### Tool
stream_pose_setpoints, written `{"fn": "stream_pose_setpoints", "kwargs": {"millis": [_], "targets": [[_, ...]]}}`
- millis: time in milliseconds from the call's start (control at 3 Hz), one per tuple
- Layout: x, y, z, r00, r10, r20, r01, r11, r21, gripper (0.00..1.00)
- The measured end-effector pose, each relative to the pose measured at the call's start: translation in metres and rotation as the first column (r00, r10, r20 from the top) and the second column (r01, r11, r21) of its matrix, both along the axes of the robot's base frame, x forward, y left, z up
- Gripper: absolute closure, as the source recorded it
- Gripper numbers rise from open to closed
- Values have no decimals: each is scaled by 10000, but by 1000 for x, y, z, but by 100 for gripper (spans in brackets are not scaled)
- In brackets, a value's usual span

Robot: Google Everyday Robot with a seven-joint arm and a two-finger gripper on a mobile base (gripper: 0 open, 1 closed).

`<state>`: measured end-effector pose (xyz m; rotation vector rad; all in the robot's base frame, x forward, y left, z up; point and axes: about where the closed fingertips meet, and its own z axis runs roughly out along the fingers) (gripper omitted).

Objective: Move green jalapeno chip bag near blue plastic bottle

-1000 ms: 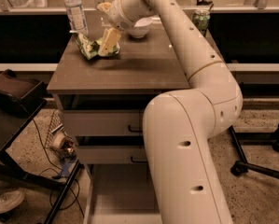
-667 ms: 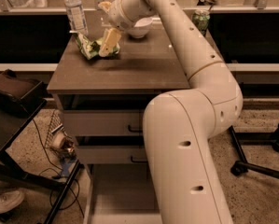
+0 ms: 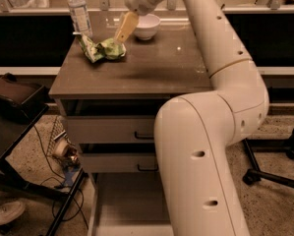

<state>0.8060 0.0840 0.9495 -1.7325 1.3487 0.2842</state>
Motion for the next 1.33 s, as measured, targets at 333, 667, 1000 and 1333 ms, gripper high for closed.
{"fn": "stream_pose_setpoints", "kwargs": {"millis": [333,667,1000,1333], "targets": [[-9,-50,59,9931,-1031,562,1033,9946,1,0],[-24,-116,122,9581,-2628,1144,2620,9648,217,0],[-58,-201,205,8442,-4964,2023,4864,8680,1003,0],[-66,-191,221,8415,-4883,2311,4728,8727,1222,0]]}}
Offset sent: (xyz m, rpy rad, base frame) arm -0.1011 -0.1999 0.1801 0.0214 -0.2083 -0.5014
